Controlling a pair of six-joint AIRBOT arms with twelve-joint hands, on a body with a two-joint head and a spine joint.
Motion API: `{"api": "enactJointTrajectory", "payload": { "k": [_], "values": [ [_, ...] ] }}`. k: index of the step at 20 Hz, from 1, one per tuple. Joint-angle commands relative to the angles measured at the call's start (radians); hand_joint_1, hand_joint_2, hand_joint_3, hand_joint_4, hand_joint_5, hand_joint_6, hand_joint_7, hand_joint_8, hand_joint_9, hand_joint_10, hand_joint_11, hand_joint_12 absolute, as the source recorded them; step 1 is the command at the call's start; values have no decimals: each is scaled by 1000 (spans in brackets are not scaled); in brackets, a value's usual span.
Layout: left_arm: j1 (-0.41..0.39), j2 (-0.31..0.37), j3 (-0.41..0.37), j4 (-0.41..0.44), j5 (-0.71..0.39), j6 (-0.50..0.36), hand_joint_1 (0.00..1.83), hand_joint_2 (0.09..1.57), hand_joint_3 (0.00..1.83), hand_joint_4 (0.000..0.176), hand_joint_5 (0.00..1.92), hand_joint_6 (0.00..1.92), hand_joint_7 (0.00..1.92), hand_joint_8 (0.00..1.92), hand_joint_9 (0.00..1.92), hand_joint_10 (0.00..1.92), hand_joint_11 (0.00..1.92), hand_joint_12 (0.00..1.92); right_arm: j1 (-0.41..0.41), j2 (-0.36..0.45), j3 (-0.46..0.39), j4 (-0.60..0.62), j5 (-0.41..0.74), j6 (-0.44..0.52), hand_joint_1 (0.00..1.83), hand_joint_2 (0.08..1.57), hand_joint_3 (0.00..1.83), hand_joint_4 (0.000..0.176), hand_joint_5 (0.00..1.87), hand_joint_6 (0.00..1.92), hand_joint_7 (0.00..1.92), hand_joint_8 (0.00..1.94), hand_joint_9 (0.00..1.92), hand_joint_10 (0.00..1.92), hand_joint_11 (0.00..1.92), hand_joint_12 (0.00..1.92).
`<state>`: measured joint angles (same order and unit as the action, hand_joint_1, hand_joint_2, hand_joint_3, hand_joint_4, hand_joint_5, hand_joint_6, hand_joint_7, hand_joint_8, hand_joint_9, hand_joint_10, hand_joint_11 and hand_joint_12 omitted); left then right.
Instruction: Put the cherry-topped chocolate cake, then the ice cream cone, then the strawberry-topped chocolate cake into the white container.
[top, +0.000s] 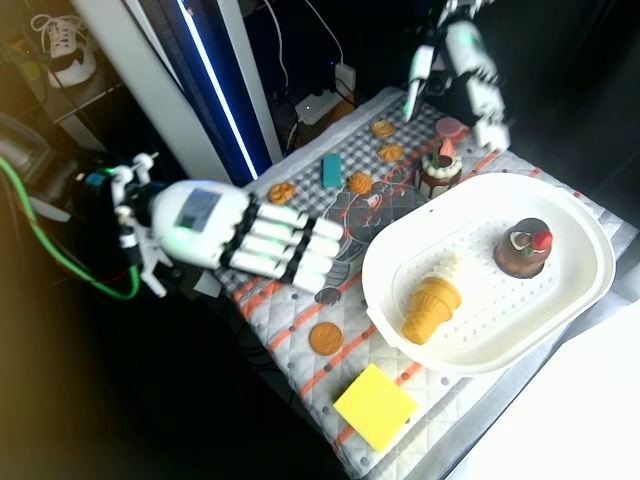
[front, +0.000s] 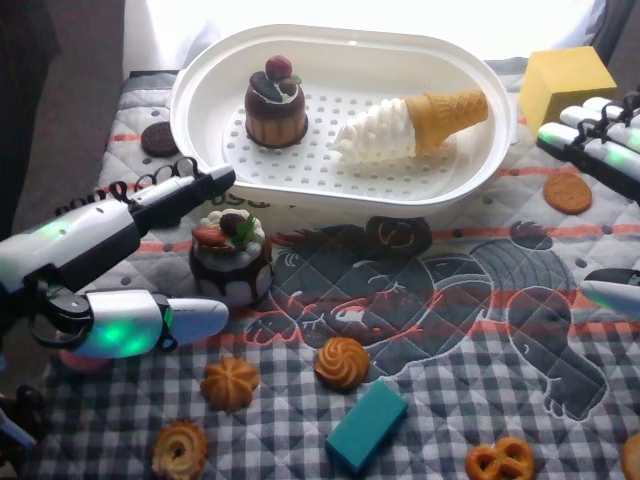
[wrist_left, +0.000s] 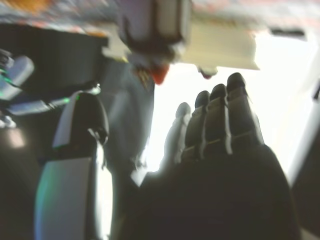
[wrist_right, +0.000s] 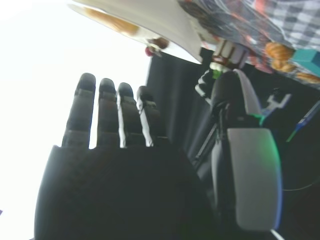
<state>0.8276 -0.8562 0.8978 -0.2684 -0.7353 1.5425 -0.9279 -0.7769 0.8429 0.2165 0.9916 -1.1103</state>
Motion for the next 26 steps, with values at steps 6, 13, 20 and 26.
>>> {"api": "enactJointTrajectory", "payload": {
  "k": [6, 13, 20, 26],
  "values": [
    [-46, -38, 47, 5, -37, -5, 755, 1082, 1, 99, 30, 5, 37, 5, 69, 79, 0, 920, -16, 15, -16, -11, 155, 4, 582, 1212, 6, 0, 0, 0, 0, 0, 20, 13, 0, 685],
    [-62, -100, 96, 5, 32, -5, 964, 1104, 0, 75, 137, 46, 176, 52, 0, 903, 0, 1777, -35, 22, -25, -9, 179, 7, 546, 1243, 8, 0, 0, 0, 0, 0, 0, 93, 0, 1043],
    [-88, -135, 108, 3, 71, 59, 1122, 1198, 7, 8, 138, 1230, 111, 1618, 264, 1911, 421, 1921, -53, 23, -26, 2, 184, 7, 597, 1275, 9, 0, 0, 0, 0, 0, 0, 311, 0, 1271],
    [-88, -99, 74, 8, 19, 61, 1189, 1188, 8, 0, 143, 1452, 163, 1540, 446, 1921, 487, 1921, -59, 21, -27, 7, 187, 7, 580, 1266, 2, 0, 0, 0, 0, 0, 0, 98, 0, 1161]
  ]
}}
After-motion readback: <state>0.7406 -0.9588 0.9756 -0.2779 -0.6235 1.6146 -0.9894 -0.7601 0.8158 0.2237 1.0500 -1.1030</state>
